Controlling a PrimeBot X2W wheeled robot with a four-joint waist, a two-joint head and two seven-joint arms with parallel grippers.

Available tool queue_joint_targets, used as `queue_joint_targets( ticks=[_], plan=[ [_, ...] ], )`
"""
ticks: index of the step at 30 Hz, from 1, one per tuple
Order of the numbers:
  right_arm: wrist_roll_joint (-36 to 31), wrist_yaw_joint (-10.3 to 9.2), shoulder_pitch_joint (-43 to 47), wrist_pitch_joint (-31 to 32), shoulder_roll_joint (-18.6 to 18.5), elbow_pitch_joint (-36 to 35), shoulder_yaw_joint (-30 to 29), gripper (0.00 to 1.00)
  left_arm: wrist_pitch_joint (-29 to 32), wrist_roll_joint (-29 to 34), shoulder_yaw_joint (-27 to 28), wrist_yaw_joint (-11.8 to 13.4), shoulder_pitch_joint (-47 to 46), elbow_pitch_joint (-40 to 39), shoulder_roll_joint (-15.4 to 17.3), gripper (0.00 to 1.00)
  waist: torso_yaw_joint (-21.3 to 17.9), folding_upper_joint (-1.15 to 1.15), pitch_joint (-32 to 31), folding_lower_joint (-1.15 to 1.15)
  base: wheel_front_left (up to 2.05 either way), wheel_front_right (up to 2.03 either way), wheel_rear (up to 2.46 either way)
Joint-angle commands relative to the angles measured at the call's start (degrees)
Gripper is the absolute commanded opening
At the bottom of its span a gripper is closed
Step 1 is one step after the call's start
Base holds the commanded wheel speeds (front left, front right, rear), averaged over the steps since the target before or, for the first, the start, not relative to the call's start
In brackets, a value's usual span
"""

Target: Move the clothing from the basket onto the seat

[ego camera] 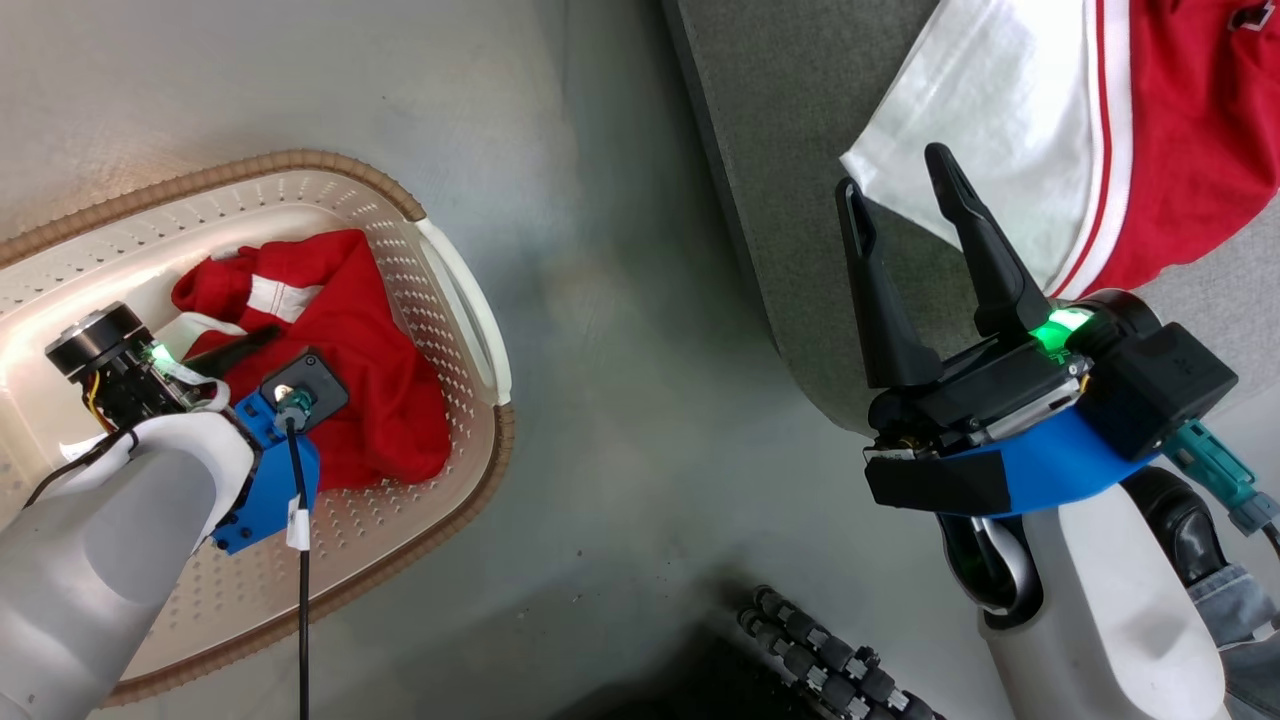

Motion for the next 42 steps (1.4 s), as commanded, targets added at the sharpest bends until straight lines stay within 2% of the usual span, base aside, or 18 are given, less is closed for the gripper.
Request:
queue_joint_targets(
  ticks=[1,2,10,18,22,28,34,38,42],
  plan=[
    [0.30,0.01,-0.35,-0.27,0.14,-0.14,0.02,1.00,0.30,-0.30,-0.14,-0.02,-0.30,0.13,0.08,0.45,-0.06,0.00,0.00,-0.01,0.00,0.00,0.00],
    [0.32,0.01,-0.30,-0.27,0.14,-0.12,0.00,1.00,0.76,-0.71,-0.20,-0.02,-0.15,0.12,-0.02,0.00,-0.11,0.00,0.00,-0.01,0.00,0.00,0.00],
    [0.50,0.01,-0.58,-0.25,0.14,-0.21,-0.18,1.00,2.31,-1.40,-0.28,-0.02,0.87,-0.14,0.61,0.00,-0.53,0.00,0.01,-0.01,0.00,0.00,0.00],
    [0.89,0.01,-1.55,-0.25,0.14,0.13,0.42,1.00,0.08,-2.67,-0.29,-0.02,0.47,1.44,1.10,0.00,-0.75,0.00,-0.18,-0.01,0.00,0.00,0.00],
    [0.00,0.01,-2.16,-0.26,0.14,0.33,0.15,1.00,-1.65,-3.33,-0.28,-0.02,1.10,2.53,0.27,0.00,-0.02,0.00,-1.47,-0.01,0.00,0.00,0.00],
    [-1.17,0.01,-1.74,-0.26,0.13,0.84,-1.02,1.00,-4.90,-6.08,-0.28,-0.02,2.79,4.52,-2.49,0.00,2.39,0.00,-5.80,-0.01,0.00,0.00,0.00],
    [-4.04,0.01,-0.09,-0.26,0.12,1.62,-3.14,1.00,-8.82,-11.84,0.07,-0.02,5.20,7.31,-7.03,0.00,6.16,0.00,-12.47,-0.01,0.00,0.00,0.00],
    [-5.87,0.01,1.27,-0.26,0.10,2.58,-3.85,1.00,-10.02,-15.97,2.23,-0.02,8.01,8.16,-10.17,0.00,8.62,0.00,-18.04,-0.01,0.00,0.00,0.00],
    [-8.34,0.01,2.89,0.12,0.10,3.10,-4.26,1.00,-10.07,-17.66,7.30,-0.02,11.02,4.24,-11.66,0.00,11.38,0.00,-23.08,-0.01,0.00,0.00,0.00]
  ],
)
